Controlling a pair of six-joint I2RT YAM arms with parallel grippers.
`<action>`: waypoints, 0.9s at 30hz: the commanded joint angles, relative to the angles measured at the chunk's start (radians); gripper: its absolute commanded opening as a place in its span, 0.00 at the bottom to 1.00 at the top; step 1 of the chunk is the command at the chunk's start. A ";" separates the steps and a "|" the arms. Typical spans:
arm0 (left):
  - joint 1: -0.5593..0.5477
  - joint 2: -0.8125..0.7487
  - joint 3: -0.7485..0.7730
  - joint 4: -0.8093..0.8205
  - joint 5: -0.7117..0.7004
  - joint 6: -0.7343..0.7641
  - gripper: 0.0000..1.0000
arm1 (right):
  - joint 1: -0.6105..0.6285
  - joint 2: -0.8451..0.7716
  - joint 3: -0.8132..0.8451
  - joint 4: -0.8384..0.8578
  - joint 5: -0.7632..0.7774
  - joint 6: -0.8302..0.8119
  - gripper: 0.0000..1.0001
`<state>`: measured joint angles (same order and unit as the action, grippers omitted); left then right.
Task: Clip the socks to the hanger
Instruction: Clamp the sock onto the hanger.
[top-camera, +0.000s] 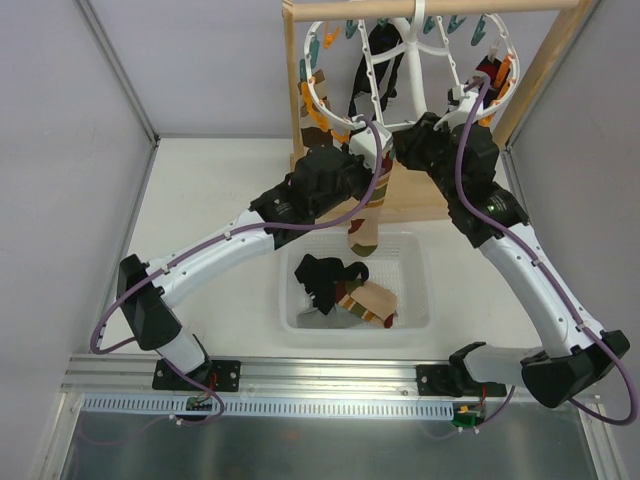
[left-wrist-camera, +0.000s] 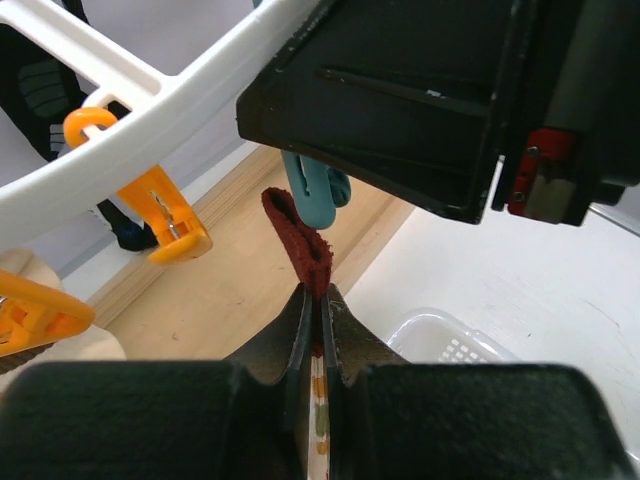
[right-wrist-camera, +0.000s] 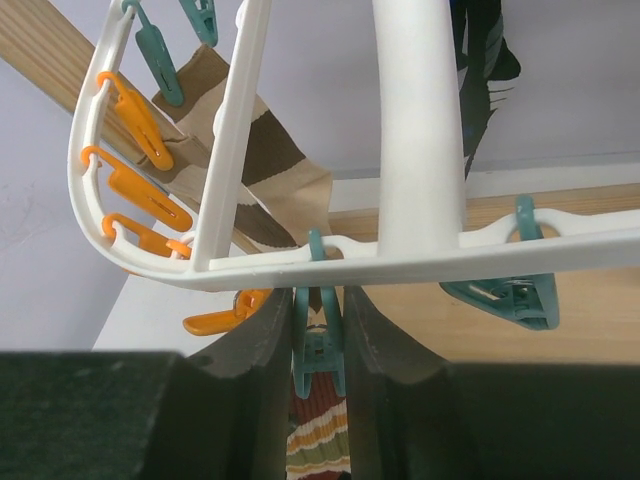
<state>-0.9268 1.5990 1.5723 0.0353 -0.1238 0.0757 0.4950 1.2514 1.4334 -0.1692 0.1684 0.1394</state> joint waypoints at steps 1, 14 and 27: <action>-0.018 -0.002 0.045 0.028 -0.028 0.027 0.00 | -0.001 0.005 0.038 -0.018 0.055 -0.004 0.01; -0.033 -0.001 0.058 0.035 -0.017 0.032 0.00 | 0.008 0.006 0.039 -0.026 0.088 -0.023 0.01; -0.049 -0.001 0.051 0.041 -0.007 0.036 0.00 | 0.013 0.005 0.039 -0.024 0.092 -0.024 0.01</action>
<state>-0.9630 1.6035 1.5852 0.0326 -0.1326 0.0952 0.5076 1.2541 1.4380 -0.1799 0.2222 0.1173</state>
